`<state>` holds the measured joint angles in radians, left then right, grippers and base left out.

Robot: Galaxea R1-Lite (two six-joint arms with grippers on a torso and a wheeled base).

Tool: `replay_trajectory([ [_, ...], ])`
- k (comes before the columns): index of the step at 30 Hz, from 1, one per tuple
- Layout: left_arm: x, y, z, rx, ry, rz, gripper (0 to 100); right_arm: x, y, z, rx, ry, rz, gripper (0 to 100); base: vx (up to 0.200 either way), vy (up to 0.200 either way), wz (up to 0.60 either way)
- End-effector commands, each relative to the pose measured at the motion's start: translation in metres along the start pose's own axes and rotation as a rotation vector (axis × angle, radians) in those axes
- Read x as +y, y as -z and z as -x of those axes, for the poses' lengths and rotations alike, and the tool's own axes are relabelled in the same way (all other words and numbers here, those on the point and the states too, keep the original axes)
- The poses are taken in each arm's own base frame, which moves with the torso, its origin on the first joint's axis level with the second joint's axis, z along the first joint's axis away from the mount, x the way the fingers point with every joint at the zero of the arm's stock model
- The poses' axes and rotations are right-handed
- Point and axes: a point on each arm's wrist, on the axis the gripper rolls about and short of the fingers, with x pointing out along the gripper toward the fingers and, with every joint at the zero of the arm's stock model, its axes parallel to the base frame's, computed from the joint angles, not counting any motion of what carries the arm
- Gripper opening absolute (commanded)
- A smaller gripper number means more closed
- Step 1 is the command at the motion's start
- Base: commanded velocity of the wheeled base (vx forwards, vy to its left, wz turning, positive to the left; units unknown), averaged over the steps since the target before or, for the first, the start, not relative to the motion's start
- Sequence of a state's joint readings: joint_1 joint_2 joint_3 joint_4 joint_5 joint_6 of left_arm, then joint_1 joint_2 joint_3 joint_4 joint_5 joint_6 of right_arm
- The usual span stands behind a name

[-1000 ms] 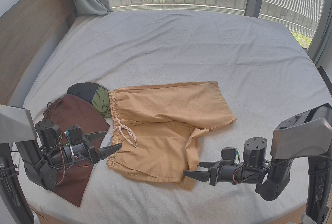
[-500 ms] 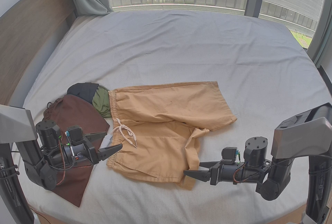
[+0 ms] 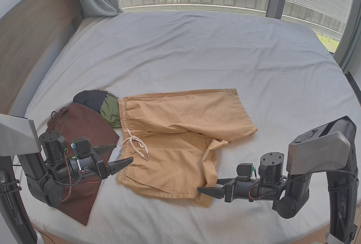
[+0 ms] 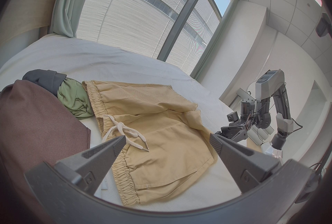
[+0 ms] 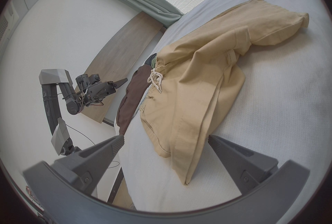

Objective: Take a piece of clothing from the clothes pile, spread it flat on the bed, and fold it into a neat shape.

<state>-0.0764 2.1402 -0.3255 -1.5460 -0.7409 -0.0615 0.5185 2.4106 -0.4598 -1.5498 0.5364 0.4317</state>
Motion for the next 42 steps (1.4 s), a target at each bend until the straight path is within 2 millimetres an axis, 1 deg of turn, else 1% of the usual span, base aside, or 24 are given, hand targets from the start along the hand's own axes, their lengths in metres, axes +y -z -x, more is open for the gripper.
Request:
replay_trajectory([
  [1,0.000,0.001,-0.001,0.003,0.002,0.001,100,0.007,-0.009,0.003,-0.026,-0.016,0.018,100,0.000,0.000,0.00],
  [2,0.000,0.001,-0.001,0.003,0.002,0.001,100,0.007,-0.009,0.003,-0.026,-0.016,0.018,100,0.000,0.000,0.00],
  [3,0.000,0.001,-0.001,0.003,0.002,0.001,100,0.009,-0.011,0.004,-0.033,-0.019,0.023,0,0.000,0.000,0.00],
  [9,0.000,0.001,-0.001,0.003,0.002,0.001,100,0.011,-0.014,0.007,-0.043,-0.021,0.028,0,0.000,0.000,0.00],
  [18,-0.001,0.001,0.000,0.003,0.005,0.001,100,0.006,-0.016,0.010,-0.052,-0.004,0.023,0,0.000,0.000,0.00],
  [21,-0.001,0.001,0.000,0.003,0.003,0.001,100,-0.002,-0.019,0.020,-0.069,0.034,0.011,0,0.000,0.000,0.00],
  [25,-0.001,0.001,0.000,0.003,0.006,0.001,100,-0.010,-0.030,0.040,-0.113,0.079,0.000,0,0.000,0.000,0.00],
  [28,-0.001,0.001,0.000,0.003,0.005,0.001,100,-0.014,-0.035,0.047,-0.136,0.098,-0.003,0,0.000,0.000,0.00],
  [29,-0.001,0.001,0.000,0.003,0.006,0.001,100,-0.018,-0.040,0.053,-0.157,0.113,-0.001,0,0.000,0.000,0.00],
  [31,-0.001,0.001,0.000,0.003,0.003,0.001,100,-0.021,-0.043,0.059,-0.173,0.128,-0.004,0,0.000,0.000,0.00],
  [35,-0.001,0.001,-0.001,0.004,0.006,0.002,100,-0.028,-0.047,0.066,-0.196,0.154,-0.011,0,0.000,0.000,0.00],
  [42,0.000,0.002,-0.001,0.008,0.006,0.005,100,-0.041,-0.047,0.075,-0.205,0.201,0.012,0,0.000,0.000,0.00],
])
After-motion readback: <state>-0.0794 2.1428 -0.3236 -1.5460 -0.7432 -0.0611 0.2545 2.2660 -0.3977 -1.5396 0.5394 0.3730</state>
